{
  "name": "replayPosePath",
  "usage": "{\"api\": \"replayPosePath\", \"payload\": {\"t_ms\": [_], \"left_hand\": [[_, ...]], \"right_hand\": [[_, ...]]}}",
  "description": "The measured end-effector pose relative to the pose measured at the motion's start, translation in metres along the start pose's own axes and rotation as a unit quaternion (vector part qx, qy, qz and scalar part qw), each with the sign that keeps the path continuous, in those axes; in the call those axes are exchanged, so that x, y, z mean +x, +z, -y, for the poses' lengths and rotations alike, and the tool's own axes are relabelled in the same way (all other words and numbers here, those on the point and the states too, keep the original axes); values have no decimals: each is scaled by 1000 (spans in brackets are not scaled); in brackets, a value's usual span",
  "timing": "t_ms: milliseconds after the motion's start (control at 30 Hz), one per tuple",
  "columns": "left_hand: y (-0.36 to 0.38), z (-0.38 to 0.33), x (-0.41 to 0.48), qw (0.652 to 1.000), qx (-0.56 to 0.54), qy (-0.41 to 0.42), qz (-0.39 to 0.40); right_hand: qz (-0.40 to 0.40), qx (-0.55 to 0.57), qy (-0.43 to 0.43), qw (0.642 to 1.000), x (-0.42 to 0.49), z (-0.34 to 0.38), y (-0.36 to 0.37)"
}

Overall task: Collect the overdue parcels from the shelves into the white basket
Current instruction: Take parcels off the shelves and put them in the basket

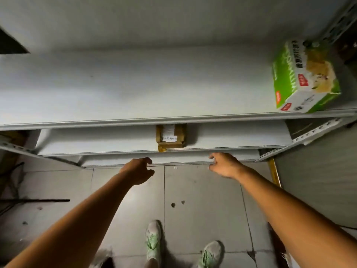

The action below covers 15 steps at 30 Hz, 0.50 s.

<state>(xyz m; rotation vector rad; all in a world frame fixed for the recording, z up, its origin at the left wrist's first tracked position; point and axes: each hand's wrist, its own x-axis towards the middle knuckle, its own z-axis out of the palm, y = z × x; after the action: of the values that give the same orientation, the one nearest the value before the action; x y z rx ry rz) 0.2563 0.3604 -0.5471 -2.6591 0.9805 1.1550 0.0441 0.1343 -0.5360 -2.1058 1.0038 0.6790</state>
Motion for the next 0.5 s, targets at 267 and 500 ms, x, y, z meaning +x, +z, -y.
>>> {"api": "replayPosePath", "payload": {"t_ms": [267,500], "left_hand": [[16,51,101,999,-52,-2,-9],[36,47,200,976,-185,-15,-110]], "right_hand": [[-20,13,-8,1000,113,37,40],[-99,98,-6,990,217,44,71]]}}
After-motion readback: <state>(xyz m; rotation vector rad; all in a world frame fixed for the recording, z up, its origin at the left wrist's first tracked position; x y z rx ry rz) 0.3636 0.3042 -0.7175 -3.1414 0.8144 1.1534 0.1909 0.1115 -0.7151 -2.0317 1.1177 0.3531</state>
